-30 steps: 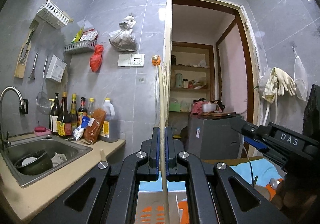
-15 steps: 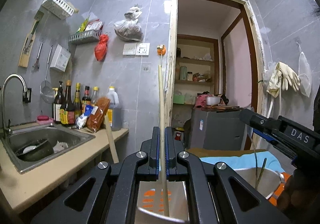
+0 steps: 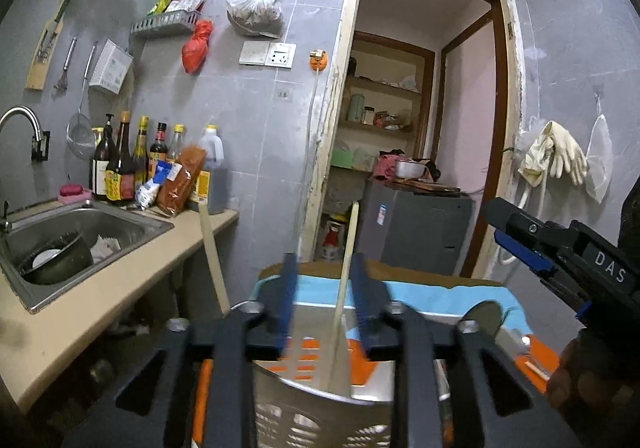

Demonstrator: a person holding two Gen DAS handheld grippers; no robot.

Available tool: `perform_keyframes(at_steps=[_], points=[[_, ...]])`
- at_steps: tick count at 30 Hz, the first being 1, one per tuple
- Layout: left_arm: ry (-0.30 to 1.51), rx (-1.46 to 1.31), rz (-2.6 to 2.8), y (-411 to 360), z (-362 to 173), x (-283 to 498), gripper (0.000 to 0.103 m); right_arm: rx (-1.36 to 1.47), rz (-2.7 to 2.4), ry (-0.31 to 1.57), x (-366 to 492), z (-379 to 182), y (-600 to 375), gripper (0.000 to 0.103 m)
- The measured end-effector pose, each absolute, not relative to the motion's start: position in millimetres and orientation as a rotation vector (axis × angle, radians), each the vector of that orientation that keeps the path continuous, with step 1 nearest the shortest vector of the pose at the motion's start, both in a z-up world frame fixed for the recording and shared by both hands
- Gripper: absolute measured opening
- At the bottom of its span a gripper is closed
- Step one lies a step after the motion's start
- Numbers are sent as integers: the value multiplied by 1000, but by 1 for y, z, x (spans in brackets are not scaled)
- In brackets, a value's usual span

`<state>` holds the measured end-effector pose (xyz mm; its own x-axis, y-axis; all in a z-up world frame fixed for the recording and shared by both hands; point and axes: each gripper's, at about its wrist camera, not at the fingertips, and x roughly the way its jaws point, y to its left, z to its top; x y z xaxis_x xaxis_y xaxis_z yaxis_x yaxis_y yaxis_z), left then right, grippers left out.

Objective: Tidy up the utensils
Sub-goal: 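Drop the chopstick and spoon into the caddy and open both grippers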

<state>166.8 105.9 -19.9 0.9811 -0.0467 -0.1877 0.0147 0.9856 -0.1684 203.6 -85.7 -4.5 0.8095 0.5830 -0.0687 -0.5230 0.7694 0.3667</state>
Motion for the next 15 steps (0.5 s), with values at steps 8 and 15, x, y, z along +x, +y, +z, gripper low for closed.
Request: perform_keyframes(at_steps=[8,15], points=[[269,-203,-74,88,16,154,57,331,539,227,181,20,-121,74],[288,-247,-63,63,36,139,87,293,439,251,152,31,-171,90]])
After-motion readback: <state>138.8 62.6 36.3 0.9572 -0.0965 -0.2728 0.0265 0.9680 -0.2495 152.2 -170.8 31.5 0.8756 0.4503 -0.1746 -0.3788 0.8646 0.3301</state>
